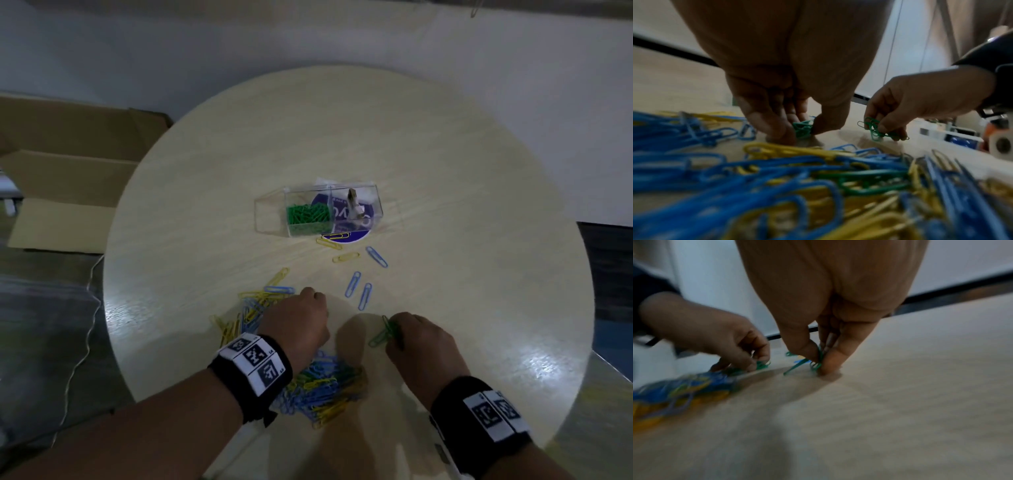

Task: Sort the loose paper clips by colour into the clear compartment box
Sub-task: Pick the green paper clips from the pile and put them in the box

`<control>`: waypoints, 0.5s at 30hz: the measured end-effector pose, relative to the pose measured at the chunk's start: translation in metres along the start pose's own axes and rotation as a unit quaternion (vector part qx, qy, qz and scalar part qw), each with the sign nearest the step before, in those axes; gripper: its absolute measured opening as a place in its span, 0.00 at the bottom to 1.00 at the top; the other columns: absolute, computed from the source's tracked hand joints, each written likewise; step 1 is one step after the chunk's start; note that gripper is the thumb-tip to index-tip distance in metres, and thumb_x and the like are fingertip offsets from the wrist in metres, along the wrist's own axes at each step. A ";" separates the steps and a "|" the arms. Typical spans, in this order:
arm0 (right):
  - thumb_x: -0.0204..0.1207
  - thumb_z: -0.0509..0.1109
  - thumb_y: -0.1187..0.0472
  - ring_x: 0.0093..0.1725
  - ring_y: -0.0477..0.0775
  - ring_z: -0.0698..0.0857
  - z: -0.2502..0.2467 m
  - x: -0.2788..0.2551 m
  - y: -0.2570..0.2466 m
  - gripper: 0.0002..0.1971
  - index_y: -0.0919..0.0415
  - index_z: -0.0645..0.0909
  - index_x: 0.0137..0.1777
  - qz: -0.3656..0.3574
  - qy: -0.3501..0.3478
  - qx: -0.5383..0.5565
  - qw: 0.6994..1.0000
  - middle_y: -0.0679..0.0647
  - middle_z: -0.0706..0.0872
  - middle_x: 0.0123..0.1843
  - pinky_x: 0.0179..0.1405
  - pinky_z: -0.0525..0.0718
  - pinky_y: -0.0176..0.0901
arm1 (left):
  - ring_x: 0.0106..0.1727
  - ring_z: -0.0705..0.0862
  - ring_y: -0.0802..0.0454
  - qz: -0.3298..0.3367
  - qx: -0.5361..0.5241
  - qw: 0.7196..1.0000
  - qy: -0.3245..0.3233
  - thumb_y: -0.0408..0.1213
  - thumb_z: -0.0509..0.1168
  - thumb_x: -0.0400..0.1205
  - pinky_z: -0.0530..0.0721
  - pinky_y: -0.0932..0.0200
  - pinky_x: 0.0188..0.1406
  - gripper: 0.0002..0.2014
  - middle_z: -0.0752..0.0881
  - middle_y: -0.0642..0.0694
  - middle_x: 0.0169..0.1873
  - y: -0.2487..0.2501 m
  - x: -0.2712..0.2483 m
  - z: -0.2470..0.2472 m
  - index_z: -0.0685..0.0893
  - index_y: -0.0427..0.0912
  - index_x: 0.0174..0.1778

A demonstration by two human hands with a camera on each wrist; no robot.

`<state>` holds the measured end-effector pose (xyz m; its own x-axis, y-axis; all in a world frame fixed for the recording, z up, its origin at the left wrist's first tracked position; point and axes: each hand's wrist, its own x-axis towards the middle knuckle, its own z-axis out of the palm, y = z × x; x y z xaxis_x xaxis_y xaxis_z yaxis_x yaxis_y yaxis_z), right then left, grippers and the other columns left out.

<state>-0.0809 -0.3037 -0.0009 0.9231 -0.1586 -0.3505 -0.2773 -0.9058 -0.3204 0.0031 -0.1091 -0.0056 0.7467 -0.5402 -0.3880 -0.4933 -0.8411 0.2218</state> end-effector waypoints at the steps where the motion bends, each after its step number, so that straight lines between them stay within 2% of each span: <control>1: 0.70 0.71 0.57 0.50 0.65 0.86 -0.003 0.002 -0.001 0.12 0.55 0.83 0.54 0.017 0.003 0.024 1.000 0.57 0.88 0.49 0.45 0.80 0.48 | 0.48 0.80 0.40 0.001 -0.021 1.000 -0.001 0.40 0.59 0.83 0.67 0.51 0.37 0.08 0.76 0.41 0.53 -0.001 -0.001 0.000 0.74 0.41 0.54; 5: 0.63 0.77 0.61 0.43 0.59 0.89 -0.020 0.016 -0.003 0.11 0.52 0.86 0.47 0.065 0.056 0.135 0.987 0.55 0.91 0.40 0.41 0.83 0.45 | 0.51 0.79 0.40 0.012 -0.066 0.998 -0.012 0.38 0.62 0.82 0.66 0.53 0.39 0.07 0.75 0.42 0.52 -0.005 -0.004 0.001 0.73 0.41 0.52; 8: 0.63 0.78 0.63 0.37 0.53 0.87 -0.041 0.034 -0.011 0.11 0.52 0.87 0.45 0.058 0.093 0.173 0.979 0.50 0.89 0.32 0.36 0.77 0.37 | 0.54 0.79 0.39 0.026 -0.064 0.997 -0.041 0.37 0.63 0.82 0.67 0.54 0.42 0.08 0.77 0.41 0.54 -0.009 -0.004 0.001 0.73 0.41 0.55; 11: 0.64 0.76 0.64 0.34 0.48 0.85 -0.066 0.055 -0.025 0.10 0.51 0.86 0.44 0.033 0.128 0.207 0.969 0.45 0.87 0.28 0.31 0.73 0.26 | 0.54 0.80 0.39 0.014 -0.102 0.994 -0.039 0.40 0.63 0.82 0.68 0.54 0.43 0.07 0.80 0.40 0.54 -0.013 0.000 -0.007 0.73 0.43 0.50; 13: 0.65 0.75 0.62 0.33 0.45 0.85 -0.080 0.070 -0.035 0.09 0.50 0.86 0.45 0.021 0.133 0.234 0.963 0.44 0.87 0.29 0.31 0.73 0.22 | 0.53 0.81 0.42 -0.015 -0.169 0.986 -0.005 0.40 0.65 0.80 0.67 0.57 0.42 0.06 0.83 0.43 0.51 -0.019 0.005 -0.021 0.78 0.45 0.50; 15: 0.66 0.74 0.62 0.33 0.43 0.86 -0.090 0.086 -0.046 0.09 0.50 0.85 0.45 0.007 0.136 0.250 0.959 0.46 0.89 0.31 0.35 0.78 0.26 | 0.45 0.86 0.45 -0.061 -0.264 0.960 0.077 0.39 0.68 0.77 0.72 0.58 0.38 0.03 0.87 0.46 0.43 -0.026 0.015 -0.040 0.82 0.49 0.46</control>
<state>0.0353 -0.3111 0.0629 0.9348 -0.3279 -0.1366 -0.3202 -0.6118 -0.7233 0.0450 -0.0961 0.0189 0.8617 -0.4004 -0.3118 -0.1344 -0.7724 0.6207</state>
